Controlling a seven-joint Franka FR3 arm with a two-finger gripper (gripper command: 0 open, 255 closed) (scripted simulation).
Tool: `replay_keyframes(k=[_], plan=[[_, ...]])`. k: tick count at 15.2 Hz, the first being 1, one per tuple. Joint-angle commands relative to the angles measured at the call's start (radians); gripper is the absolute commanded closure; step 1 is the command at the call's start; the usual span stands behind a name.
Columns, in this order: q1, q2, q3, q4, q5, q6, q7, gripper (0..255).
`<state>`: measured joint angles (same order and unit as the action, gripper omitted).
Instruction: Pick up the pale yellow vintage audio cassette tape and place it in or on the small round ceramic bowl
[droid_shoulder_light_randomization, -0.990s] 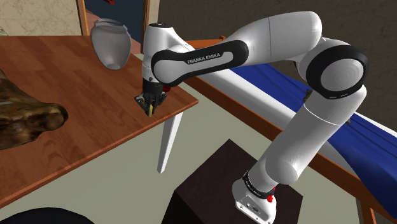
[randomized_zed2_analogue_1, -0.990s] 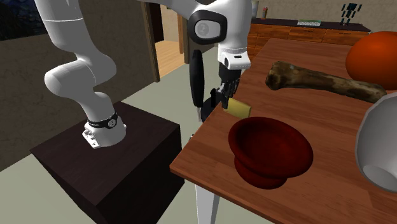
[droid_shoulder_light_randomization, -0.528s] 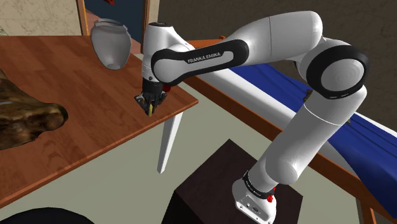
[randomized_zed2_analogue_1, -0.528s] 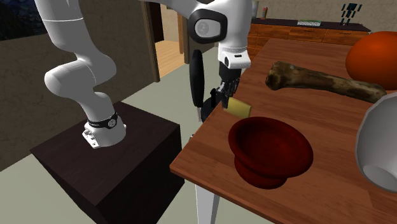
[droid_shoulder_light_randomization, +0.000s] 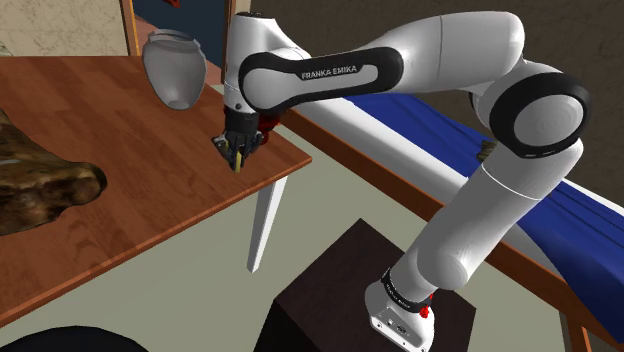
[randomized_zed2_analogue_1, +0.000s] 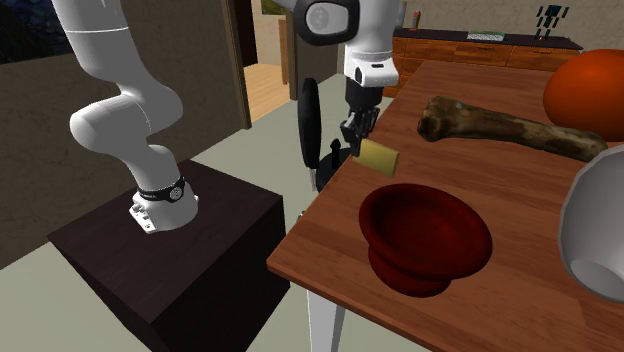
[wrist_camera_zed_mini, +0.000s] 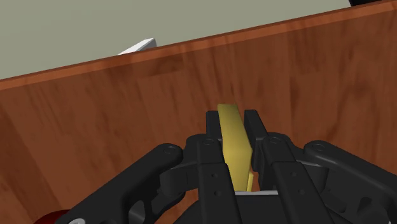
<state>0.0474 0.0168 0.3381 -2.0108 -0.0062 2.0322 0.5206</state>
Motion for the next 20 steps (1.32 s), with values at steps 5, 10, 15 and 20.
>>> replay_keyframes(k=[5,10,15,20], plan=[[-0.001,-0.023,-0.001,0.058,0.009,-0.081,-0.006,255],[-0.002,-0.035,-0.002,0.113,0.012,-0.146,-0.009,255],[-0.003,-0.040,-0.003,0.174,0.014,-0.213,-0.010,255],[-0.003,-0.040,-0.003,0.242,0.014,-0.280,-0.010,255]])
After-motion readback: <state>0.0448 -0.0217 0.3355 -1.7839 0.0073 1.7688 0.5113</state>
